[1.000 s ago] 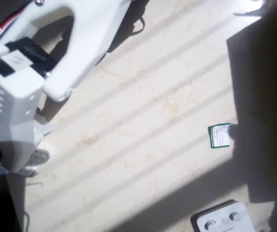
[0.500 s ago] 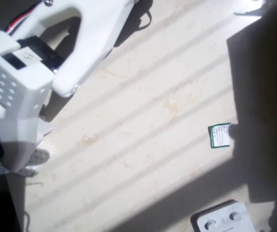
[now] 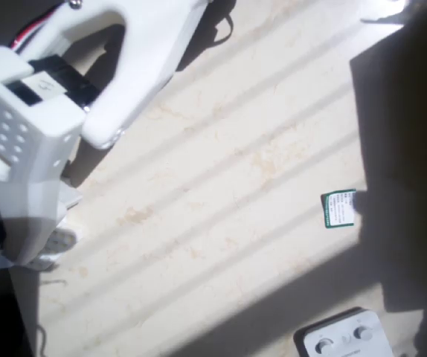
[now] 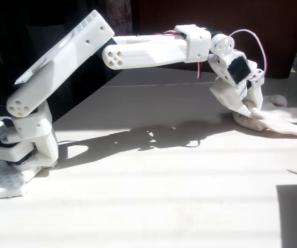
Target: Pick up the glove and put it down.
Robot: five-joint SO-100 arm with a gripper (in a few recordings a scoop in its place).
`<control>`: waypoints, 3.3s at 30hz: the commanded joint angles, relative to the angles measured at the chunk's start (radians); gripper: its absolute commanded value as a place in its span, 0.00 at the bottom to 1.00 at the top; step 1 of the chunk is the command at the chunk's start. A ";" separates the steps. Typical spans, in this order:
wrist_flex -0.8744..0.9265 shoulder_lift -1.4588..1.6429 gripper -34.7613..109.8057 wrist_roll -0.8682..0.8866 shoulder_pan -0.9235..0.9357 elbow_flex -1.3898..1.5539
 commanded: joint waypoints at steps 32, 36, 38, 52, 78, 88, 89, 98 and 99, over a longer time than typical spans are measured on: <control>0.345 0.336 0.24 -0.029 0.565 -0.026; 0.382 0.336 0.24 -0.100 0.635 -0.028; 0.397 0.336 0.24 -0.120 0.669 -0.021; 0.437 0.319 0.24 -0.123 0.888 -0.011; 0.423 0.279 0.28 -0.161 0.914 0.235; 0.437 0.423 0.49 -0.167 0.902 0.247; 0.437 0.445 0.49 -0.166 0.902 0.247; 0.468 0.638 0.49 -0.155 0.856 0.249; 0.489 0.647 0.49 -0.155 0.842 0.249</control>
